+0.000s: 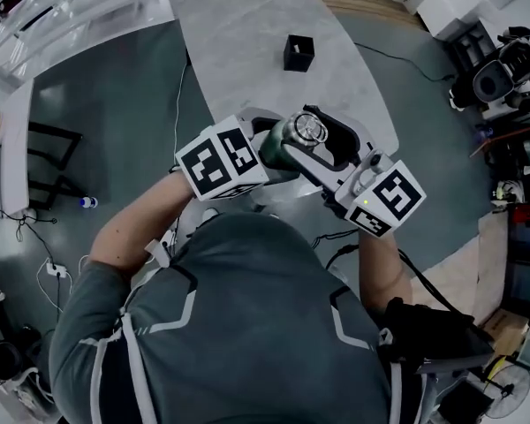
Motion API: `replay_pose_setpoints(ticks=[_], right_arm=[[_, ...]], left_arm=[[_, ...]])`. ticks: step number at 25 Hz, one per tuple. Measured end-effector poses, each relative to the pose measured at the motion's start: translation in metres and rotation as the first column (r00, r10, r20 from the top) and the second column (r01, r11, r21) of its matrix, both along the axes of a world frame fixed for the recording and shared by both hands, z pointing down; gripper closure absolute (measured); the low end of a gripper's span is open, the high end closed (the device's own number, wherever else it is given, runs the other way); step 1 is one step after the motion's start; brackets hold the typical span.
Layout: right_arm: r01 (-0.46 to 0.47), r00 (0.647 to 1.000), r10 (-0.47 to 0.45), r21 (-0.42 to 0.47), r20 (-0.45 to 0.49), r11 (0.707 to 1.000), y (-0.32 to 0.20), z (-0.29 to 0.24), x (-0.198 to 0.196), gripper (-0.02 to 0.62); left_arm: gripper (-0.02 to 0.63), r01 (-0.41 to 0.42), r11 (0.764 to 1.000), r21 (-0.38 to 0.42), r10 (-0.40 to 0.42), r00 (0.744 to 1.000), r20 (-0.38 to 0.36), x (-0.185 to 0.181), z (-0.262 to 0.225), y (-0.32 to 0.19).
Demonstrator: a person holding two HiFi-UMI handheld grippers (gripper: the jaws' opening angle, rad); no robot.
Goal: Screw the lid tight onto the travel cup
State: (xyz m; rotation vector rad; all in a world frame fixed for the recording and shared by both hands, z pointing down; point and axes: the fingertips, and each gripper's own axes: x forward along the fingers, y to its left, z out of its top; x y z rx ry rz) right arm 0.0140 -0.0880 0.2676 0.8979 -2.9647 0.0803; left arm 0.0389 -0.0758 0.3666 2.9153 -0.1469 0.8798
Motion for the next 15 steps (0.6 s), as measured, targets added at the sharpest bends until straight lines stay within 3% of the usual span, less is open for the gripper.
replay_pose_setpoints(ticks=[2, 4, 8, 12, 14, 15], right_arm=[[0.083, 0.996, -0.082, 0.022, -0.023, 0.996, 0.009, -0.003, -0.003, 0.319], [0.234, 0.972, -0.234, 0.017, -0.009, 0.972, 0.021, -0.013, -0.005, 0.296], [0.5, 0.864, -0.502, 0.044, 0.035, 0.865, 0.042, -0.036, -0.01, 0.288], [0.609, 0.789, -0.612, 0.066, 0.043, 0.79, 0.056, -0.044, -0.013, 0.291], [0.618, 0.782, -0.621, 0.07, 0.051, 0.783, 0.057, -0.045, -0.014, 0.316], [0.598, 0.796, -0.602, 0.072, 0.057, 0.798, 0.054, -0.045, -0.013, 0.318]], left_arm=[[0.232, -0.04, 0.999, -0.009, 0.04, 0.999, -0.028, 0.002, -0.003, 0.007], [0.232, -0.118, 0.993, -0.022, 0.116, 0.99, -0.08, 0.002, -0.015, 0.016], [0.232, -0.291, 0.956, -0.032, 0.283, 0.947, -0.149, -0.004, -0.038, 0.036], [0.232, -0.373, 0.927, -0.035, 0.364, 0.918, -0.156, 0.0, -0.042, 0.058], [0.232, -0.365, 0.93, -0.036, 0.355, 0.921, -0.158, 0.003, -0.042, 0.057], [0.232, -0.344, 0.938, -0.034, 0.335, 0.929, -0.158, 0.004, -0.042, 0.054]])
